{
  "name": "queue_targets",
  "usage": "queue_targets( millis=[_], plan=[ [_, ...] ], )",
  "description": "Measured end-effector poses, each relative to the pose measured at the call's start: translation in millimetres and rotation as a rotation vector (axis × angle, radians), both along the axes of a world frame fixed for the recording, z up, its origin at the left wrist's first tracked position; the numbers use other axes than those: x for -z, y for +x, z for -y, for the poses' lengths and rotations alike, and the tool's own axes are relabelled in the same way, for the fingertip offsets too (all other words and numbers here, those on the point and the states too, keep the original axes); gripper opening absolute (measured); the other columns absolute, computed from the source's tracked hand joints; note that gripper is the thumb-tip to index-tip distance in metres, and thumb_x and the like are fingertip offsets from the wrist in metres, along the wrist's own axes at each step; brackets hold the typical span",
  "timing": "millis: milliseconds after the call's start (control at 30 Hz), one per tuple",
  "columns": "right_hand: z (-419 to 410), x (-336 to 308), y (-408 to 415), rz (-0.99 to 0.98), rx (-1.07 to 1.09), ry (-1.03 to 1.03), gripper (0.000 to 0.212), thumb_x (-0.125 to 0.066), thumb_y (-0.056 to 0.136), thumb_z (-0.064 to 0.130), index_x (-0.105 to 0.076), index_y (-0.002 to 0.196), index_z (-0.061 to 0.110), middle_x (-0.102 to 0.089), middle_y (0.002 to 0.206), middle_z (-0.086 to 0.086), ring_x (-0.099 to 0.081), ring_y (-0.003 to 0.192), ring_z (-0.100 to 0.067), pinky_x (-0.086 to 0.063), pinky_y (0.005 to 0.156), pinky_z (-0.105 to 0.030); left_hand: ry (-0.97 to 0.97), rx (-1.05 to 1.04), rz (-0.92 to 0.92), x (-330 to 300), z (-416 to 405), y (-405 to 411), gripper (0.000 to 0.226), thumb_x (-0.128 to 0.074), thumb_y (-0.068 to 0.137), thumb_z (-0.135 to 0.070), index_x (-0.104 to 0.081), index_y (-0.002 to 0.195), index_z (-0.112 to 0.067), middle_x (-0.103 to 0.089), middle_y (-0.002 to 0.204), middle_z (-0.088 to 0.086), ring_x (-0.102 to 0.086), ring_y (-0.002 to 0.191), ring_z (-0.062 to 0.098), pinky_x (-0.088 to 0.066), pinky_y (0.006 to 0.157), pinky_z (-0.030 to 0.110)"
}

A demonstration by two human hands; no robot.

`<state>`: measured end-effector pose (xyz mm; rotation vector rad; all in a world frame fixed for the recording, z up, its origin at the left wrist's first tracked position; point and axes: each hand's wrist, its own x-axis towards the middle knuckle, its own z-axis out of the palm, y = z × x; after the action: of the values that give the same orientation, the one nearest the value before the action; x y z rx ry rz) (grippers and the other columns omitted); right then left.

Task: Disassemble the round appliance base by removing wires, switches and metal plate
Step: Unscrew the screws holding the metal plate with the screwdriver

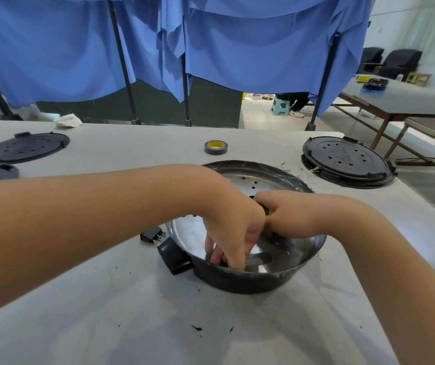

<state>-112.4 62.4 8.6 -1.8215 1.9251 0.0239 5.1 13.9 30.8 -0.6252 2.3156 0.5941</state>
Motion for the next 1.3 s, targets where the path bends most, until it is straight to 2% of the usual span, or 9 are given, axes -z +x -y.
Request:
queue_targets(
  millis=[200,367,633,733,833,933,1033,1133,1300],
  plan=[
    [0.5,-0.4,-0.2,0.010,0.002,-0.001,0.024,-0.050,0.097,0.035,-0.052,0.109,0.014,-0.056,0.104,-0.003,-0.055,0.095,-0.022,-0.047,0.089,-0.037,0.057,-0.052,-0.050,-5.2,2.5,6.2,0.008,-0.065,0.088,-0.011,-0.071,0.087,-0.006,-0.071,0.074,0.003,-0.068,0.067,0.010,-0.059,0.067,0.021],
    [0.7,0.7,-1.2,0.027,0.006,-0.003,0.021,-0.049,0.097,0.036,-0.051,0.106,0.017,-0.058,0.102,-0.004,-0.057,0.096,-0.023,-0.048,0.091,-0.040,0.046,-0.087,-0.067,-8.8,2.6,9.1,0.007,-0.067,0.086,-0.015,-0.070,0.080,-0.013,-0.068,0.062,-0.007,-0.066,0.059,0.003,-0.056,0.064,0.017],
    [1.6,1.8,-4.4,0.060,0.011,-0.021,0.018,-0.052,0.096,0.038,-0.046,0.083,0.028,-0.061,0.092,-0.001,-0.063,0.091,-0.022,-0.051,0.089,-0.041,0.095,-0.139,-0.263,-8.8,3.0,22.6,0.007,-0.066,0.082,-0.013,-0.071,0.076,-0.014,-0.068,0.063,-0.008,-0.063,0.059,0.000,-0.047,0.056,0.011],
    [1.5,1.1,-5.4,0.071,0.021,-0.019,0.016,-0.052,0.096,0.038,-0.048,0.085,0.027,-0.065,0.090,-0.004,-0.066,0.091,-0.024,-0.052,0.089,-0.043,0.158,-0.155,-0.330,-15.6,7.2,31.1,0.007,-0.064,0.081,-0.006,-0.068,0.078,-0.010,-0.073,0.067,-0.004,-0.068,0.063,0.004,-0.052,0.062,0.014],
    [0.9,0.6,-6.3,0.056,0.023,-0.035,0.019,-0.052,0.096,0.038,-0.046,0.081,0.028,-0.064,0.081,0.000,-0.066,0.083,-0.020,-0.052,0.084,-0.038,0.265,-0.187,-0.389,-17.3,12.7,40.2,0.013,-0.061,0.082,0.003,-0.066,0.078,-0.008,-0.075,0.074,0.005,-0.072,0.069,0.015,-0.057,0.070,0.023],
    [1.4,0.7,-7.0,0.059,0.038,-0.045,0.019,-0.051,0.096,0.037,-0.046,0.082,0.027,-0.065,0.076,0.002,-0.066,0.078,-0.017,-0.051,0.075,-0.032,0.243,-0.212,-0.483,-12.0,16.9,44.6,0.014,-0.062,0.081,0.003,-0.066,0.078,-0.010,-0.075,0.077,0.008,-0.073,0.072,0.015,-0.057,0.073,0.024],
    [3.0,-1.7,-10.6,0.186,0.111,-0.097,0.008,-0.053,0.097,0.030,-0.050,0.093,0.024,-0.067,0.084,-0.001,-0.066,0.076,-0.015,-0.053,0.070,-0.029,0.226,-0.265,-0.582,-10.2,23.1,45.8,0.015,-0.064,0.081,0.003,-0.066,0.079,-0.012,-0.075,0.075,0.006,-0.073,0.073,0.016,-0.057,0.071,0.023],
    [3.1,-9.6,-20.8,0.369,0.243,-0.226,0.016,-0.056,0.095,0.022,-0.049,0.108,0.018,-0.062,0.087,-0.006,-0.059,0.069,-0.014,-0.053,0.064,-0.028,0.242,-0.316,-0.672,-7.8,26.7,46.4,0.016,-0.066,0.081,0.000,-0.067,0.077,-0.015,-0.075,0.075,0.006,-0.074,0.074,0.017,-0.055,0.067,0.021],
    [-3.1,-23.3,-29.9,0.498,0.226,-0.277,0.011,-0.066,0.088,0.019,-0.056,0.093,0.020,-0.054,0.070,-0.004,-0.051,0.058,-0.012,-0.046,0.056,-0.024,0.254,-0.359,-0.767,3.4,25.3,44.7,0.014,-0.067,0.080,-0.002,-0.067,0.079,-0.016,-0.075,0.078,0.008,-0.074,0.077,0.021,-0.055,0.066,0.024]
  ],
)
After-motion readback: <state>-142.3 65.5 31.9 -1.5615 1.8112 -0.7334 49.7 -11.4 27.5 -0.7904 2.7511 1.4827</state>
